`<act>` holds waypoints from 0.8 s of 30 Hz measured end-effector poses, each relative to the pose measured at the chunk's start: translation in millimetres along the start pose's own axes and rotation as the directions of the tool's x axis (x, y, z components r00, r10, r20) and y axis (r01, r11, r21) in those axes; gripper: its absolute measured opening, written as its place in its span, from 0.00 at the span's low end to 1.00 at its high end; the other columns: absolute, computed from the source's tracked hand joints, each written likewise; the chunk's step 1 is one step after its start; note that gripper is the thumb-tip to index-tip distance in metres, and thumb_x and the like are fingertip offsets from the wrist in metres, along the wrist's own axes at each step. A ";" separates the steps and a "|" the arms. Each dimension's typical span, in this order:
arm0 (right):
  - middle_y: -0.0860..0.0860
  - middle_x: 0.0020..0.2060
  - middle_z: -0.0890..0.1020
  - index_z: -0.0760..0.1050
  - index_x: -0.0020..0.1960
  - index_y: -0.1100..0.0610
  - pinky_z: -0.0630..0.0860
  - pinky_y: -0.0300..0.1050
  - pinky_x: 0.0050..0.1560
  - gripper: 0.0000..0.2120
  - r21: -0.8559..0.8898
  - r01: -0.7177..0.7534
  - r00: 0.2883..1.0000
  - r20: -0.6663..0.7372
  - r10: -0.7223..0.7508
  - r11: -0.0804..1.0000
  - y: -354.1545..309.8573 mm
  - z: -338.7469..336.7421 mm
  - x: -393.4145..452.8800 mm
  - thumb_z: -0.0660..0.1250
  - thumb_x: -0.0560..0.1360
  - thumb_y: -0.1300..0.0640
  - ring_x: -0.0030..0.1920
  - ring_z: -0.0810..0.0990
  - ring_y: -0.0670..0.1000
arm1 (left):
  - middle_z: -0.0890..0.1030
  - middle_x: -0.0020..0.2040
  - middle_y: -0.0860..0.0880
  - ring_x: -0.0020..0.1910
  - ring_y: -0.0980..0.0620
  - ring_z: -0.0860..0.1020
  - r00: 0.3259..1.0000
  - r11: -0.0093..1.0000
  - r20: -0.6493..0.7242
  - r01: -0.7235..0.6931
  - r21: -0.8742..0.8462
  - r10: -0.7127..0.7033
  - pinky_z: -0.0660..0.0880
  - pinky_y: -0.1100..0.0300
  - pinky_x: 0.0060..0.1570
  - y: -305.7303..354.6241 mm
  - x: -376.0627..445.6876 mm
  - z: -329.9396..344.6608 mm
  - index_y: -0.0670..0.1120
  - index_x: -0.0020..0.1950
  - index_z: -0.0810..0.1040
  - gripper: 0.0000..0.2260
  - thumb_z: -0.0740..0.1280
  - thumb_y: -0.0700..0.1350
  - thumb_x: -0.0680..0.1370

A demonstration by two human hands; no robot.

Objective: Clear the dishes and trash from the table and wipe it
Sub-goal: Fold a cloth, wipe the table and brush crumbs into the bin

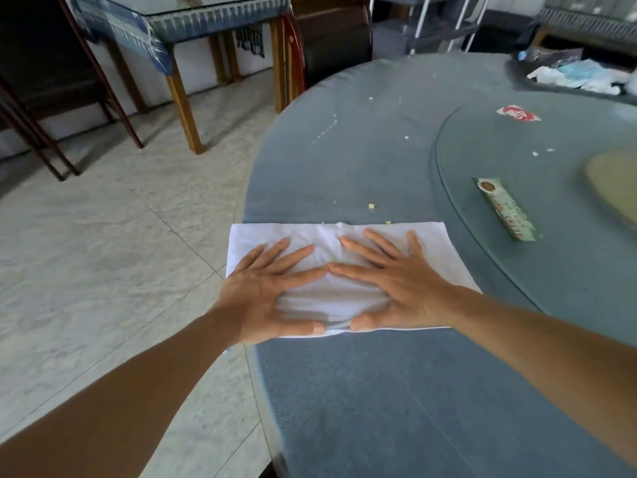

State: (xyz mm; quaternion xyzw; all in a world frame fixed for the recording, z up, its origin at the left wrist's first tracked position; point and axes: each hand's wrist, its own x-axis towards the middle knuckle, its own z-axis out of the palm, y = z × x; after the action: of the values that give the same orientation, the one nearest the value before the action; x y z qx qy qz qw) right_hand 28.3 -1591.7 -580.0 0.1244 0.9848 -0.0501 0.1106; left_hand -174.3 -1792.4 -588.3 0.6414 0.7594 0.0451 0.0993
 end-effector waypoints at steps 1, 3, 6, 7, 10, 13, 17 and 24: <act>0.34 0.79 0.30 0.37 0.75 0.21 0.34 0.79 0.72 0.42 0.003 -0.012 1.000 0.004 0.012 1.000 0.7 -1.3 5.3 0.53 0.67 0.16 0.80 0.27 0.48 | 0.40 0.80 0.67 0.79 0.61 0.32 1.000 1.000 -0.001 -0.009 -0.001 0.009 0.35 0.51 0.79 -6.1 5.3 -2.3 0.81 0.72 0.43 0.38 0.48 0.85 0.64; 0.34 0.79 0.31 0.37 0.75 0.21 0.33 0.79 0.72 0.42 0.013 -0.040 0.999 0.009 0.040 0.999 3.6 -4.4 16.7 0.53 0.67 0.16 0.80 0.28 0.49 | 0.40 0.80 0.67 0.79 0.61 0.31 1.000 1.000 0.002 -0.029 -0.005 0.029 0.36 0.50 0.79 -18.4 18.5 -7.4 0.81 0.72 0.43 0.38 0.46 0.85 0.63; 0.34 0.79 0.31 0.37 0.75 0.21 0.35 0.79 0.72 0.42 0.032 -0.078 0.997 -0.003 0.078 0.996 9.9 -10.7 37.3 0.52 0.67 0.16 0.80 0.29 0.49 | 0.39 0.80 0.67 0.78 0.61 0.30 0.998 0.998 0.019 -0.066 0.001 0.066 0.36 0.49 0.79 -40.2 41.6 -15.7 0.80 0.73 0.44 0.39 0.47 0.85 0.64; 0.34 0.79 0.32 0.37 0.75 0.21 0.35 0.79 0.72 0.42 0.034 -0.090 0.996 -0.009 0.091 0.995 12.2 -12.9 44.7 0.52 0.67 0.16 0.81 0.29 0.49 | 0.40 0.81 0.67 0.78 0.61 0.30 0.997 0.997 0.018 -0.078 0.006 0.078 0.36 0.49 0.79 -48.0 50.0 -18.1 0.79 0.74 0.45 0.39 0.48 0.85 0.64; 0.34 0.80 0.33 0.36 0.74 0.21 0.35 0.79 0.72 0.42 0.043 -0.138 0.990 -0.016 0.139 0.989 18.1 -17.3 65.0 0.50 0.66 0.15 0.81 0.29 0.48 | 0.40 0.80 0.69 0.79 0.61 0.32 0.993 0.993 0.034 -0.113 0.019 0.112 0.37 0.49 0.79 -70.7 77.2 -24.3 0.78 0.74 0.45 0.39 0.50 0.84 0.65; 0.34 0.80 0.33 0.37 0.75 0.21 0.36 0.79 0.72 0.42 0.063 -0.196 0.980 -0.022 0.198 0.979 25.0 -19.3 81.7 0.50 0.66 0.15 0.81 0.29 0.48 | 0.39 0.79 0.70 0.79 0.62 0.31 0.986 0.987 0.056 -0.161 0.029 0.159 0.37 0.50 0.80 -89.2 105.1 -30.2 0.79 0.74 0.45 0.39 0.50 0.84 0.64; 0.33 0.79 0.32 0.37 0.75 0.21 0.39 0.79 0.73 0.42 0.046 -0.264 0.964 -0.010 0.265 0.963 28.7 -24.8 96.0 0.52 0.67 0.16 0.81 0.29 0.48 | 0.40 0.80 0.69 0.79 0.61 0.32 0.972 0.974 0.062 -0.227 0.016 0.226 0.37 0.49 0.80 -107.0 130.4 -35.0 0.80 0.73 0.44 0.38 0.52 0.84 0.66; 0.34 0.80 0.32 0.37 0.74 0.21 0.41 0.79 0.73 0.42 0.047 -0.330 0.944 -0.012 0.331 0.943 34.0 -30.9 111.5 0.53 0.67 0.16 0.80 0.29 0.48 | 0.41 0.81 0.67 0.80 0.58 0.35 0.942 0.943 0.038 -0.334 0.006 0.334 0.38 0.49 0.80 -128.6 163.0 -41.8 0.80 0.72 0.43 0.37 0.50 0.84 0.66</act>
State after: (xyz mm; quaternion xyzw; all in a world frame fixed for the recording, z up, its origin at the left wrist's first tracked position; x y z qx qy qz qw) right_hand -74.7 -1528.9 -578.1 0.2908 0.9496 -0.0515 0.1048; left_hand -332.8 -1651.9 -587.9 0.7621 0.6381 0.0447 0.1001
